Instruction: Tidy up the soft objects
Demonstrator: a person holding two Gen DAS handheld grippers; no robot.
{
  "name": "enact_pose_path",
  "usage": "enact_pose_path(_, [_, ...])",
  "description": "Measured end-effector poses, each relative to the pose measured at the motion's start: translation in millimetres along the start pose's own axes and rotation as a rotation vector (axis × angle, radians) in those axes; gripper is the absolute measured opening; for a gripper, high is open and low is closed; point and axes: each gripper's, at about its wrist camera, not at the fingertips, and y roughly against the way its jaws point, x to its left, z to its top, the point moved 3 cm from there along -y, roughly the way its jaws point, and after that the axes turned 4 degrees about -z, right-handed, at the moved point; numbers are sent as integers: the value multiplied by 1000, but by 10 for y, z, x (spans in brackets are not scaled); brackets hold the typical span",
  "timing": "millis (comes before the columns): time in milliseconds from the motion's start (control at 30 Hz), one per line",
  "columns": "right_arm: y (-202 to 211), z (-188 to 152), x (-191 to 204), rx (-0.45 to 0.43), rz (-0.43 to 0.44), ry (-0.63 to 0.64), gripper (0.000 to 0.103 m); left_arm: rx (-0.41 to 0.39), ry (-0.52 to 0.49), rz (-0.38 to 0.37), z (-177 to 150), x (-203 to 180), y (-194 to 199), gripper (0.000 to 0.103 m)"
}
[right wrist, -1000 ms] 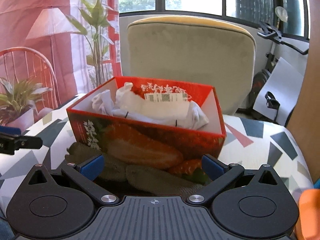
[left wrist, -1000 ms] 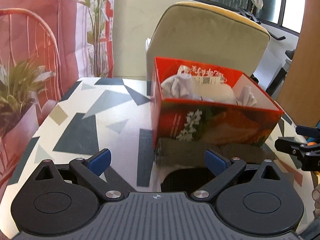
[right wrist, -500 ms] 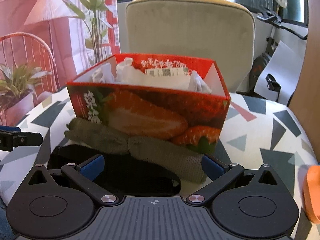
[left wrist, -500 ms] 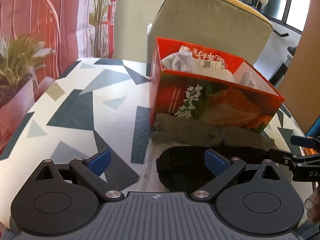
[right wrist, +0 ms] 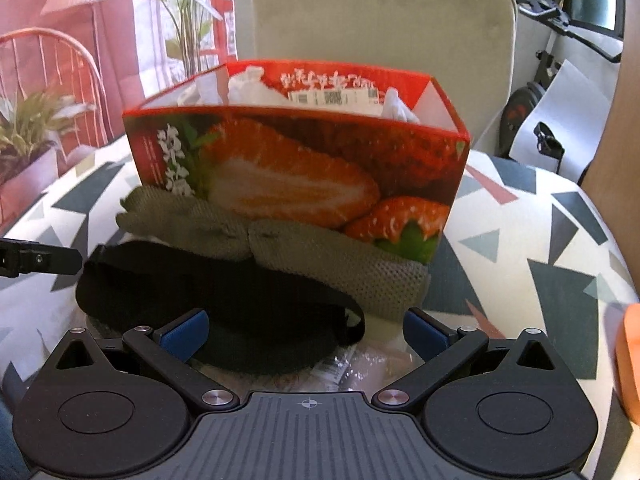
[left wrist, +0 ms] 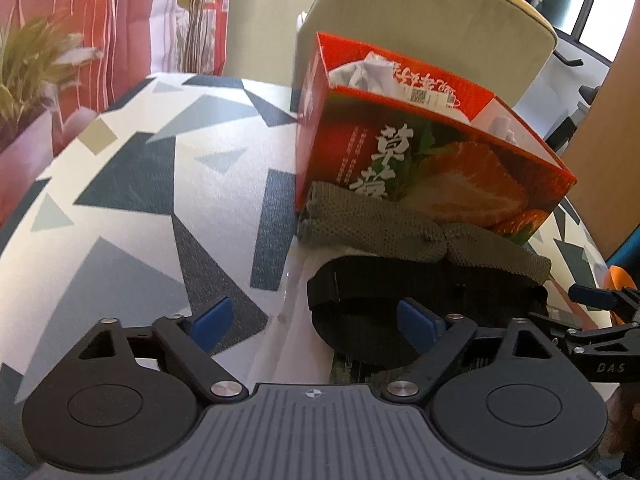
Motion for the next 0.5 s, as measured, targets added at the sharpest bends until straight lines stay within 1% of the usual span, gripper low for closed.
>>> enact_pose_path(233, [-141,-97,10,58,-5,7,102,6,18,-23,-33,44,-36,79])
enact_pose_path(300, [-168,-112,8,67,-3,5,102,19,19,-37,-48,51,-67,67])
enact_pose_path(333, [-178,-115,8,68,-3,6,102,30,18,-43,-54,55,-83,64])
enact_pose_path(367, [-183,-115,10,68,-4,9,102,43,18,-48,-65,55,-109,57])
enact_pose_path(400, [-186,-114,12,68,-4,13,102,52,20,-53,-76,53,-125,52])
enact_pose_path(500, [-191,-113,11,68,-2,14,102,65,23,-67,-97,56,-163,52])
